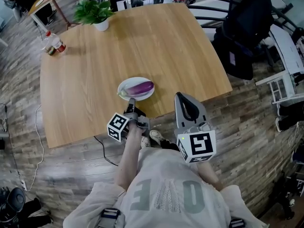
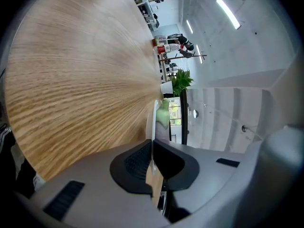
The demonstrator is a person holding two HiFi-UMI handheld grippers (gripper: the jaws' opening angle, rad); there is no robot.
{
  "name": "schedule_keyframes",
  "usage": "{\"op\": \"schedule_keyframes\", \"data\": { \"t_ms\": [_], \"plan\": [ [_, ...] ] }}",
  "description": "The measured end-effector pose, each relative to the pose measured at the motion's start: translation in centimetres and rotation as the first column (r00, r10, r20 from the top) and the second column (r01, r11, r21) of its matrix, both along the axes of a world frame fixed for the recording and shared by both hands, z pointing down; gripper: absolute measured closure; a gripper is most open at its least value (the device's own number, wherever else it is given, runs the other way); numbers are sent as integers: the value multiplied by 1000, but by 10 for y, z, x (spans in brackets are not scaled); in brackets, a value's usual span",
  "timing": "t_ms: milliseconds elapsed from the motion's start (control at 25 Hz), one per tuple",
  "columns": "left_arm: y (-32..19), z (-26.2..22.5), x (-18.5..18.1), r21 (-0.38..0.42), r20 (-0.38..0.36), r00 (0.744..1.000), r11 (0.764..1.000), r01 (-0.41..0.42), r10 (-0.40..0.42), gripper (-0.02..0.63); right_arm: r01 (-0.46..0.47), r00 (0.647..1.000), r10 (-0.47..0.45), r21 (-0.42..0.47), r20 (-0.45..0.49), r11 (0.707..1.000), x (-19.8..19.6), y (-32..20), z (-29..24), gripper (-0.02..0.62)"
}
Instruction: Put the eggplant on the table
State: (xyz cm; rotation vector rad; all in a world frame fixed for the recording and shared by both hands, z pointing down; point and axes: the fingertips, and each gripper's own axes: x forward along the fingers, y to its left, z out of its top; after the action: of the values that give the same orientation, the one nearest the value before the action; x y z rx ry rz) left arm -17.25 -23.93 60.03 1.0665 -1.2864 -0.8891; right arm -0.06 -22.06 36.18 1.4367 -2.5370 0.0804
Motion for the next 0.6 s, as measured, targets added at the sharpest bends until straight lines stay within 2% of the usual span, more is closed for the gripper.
{"op": "schedule_keyframes", "data": {
  "t_ms": [280,440,600],
  "plan": [
    [-4,9,-6,-19,-13,999,999,28,-29,588,-46,999,47,-42,21,998,16,-2,12,577],
    [-8,14,-10,-23,-56,997,998,52,-53,588,-72,997,73,-54,28,996,25,-2,15,577],
    [-11,17,-11,-27,-37,998,999,42,-43,588,-89,995,91,-62,32,994,31,-2,17,577]
  ]
}}
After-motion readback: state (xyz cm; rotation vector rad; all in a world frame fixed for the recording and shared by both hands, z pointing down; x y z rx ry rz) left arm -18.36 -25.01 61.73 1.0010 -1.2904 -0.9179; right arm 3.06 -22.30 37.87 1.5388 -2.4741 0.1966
